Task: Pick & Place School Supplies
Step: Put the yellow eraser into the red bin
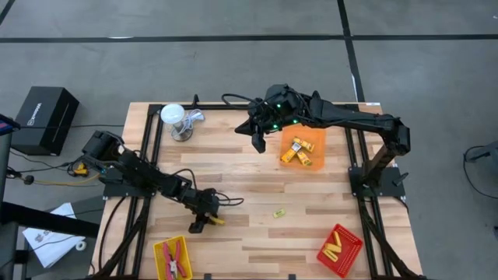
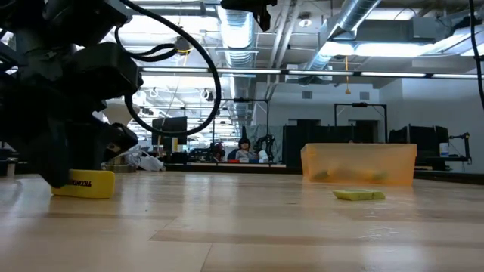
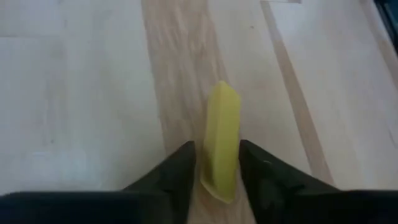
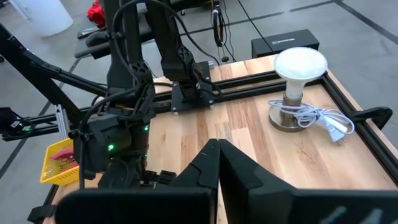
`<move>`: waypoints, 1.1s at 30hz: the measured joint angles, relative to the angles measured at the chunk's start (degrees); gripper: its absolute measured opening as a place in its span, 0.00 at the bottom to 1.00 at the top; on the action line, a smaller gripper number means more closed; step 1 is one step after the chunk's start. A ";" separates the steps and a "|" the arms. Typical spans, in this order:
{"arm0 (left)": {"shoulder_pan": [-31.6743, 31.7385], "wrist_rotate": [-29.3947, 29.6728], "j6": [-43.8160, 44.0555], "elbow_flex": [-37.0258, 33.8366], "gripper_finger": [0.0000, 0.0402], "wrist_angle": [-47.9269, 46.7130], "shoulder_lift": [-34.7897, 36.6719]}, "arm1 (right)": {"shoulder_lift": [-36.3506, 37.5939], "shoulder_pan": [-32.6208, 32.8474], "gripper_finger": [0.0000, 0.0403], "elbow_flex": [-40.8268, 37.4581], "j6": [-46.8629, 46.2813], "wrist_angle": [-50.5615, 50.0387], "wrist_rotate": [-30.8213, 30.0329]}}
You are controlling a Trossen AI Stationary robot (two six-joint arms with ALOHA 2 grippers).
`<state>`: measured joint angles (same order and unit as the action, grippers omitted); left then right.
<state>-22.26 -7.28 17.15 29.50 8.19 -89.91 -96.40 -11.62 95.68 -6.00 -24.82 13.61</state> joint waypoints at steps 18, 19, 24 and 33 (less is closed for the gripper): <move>7.65 2.60 14.58 0.99 0.07 2.88 5.23 | 1.67 -0.29 0.00 0.04 0.06 4.69 -2.25; 9.02 3.66 14.82 1.50 0.07 3.32 6.92 | 2.44 -0.53 0.00 0.04 0.49 4.41 -3.09; 17.03 6.04 14.62 3.38 0.07 3.50 15.02 | 6.56 -2.83 0.00 0.04 -0.11 4.89 -3.68; 26.82 10.38 10.07 9.88 0.07 7.26 29.32 | 11.61 -3.61 0.16 0.10 -2.72 6.28 -2.26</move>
<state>4.56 3.10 27.23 39.38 15.45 -60.58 -84.79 -15.22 95.78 -8.72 -18.54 11.35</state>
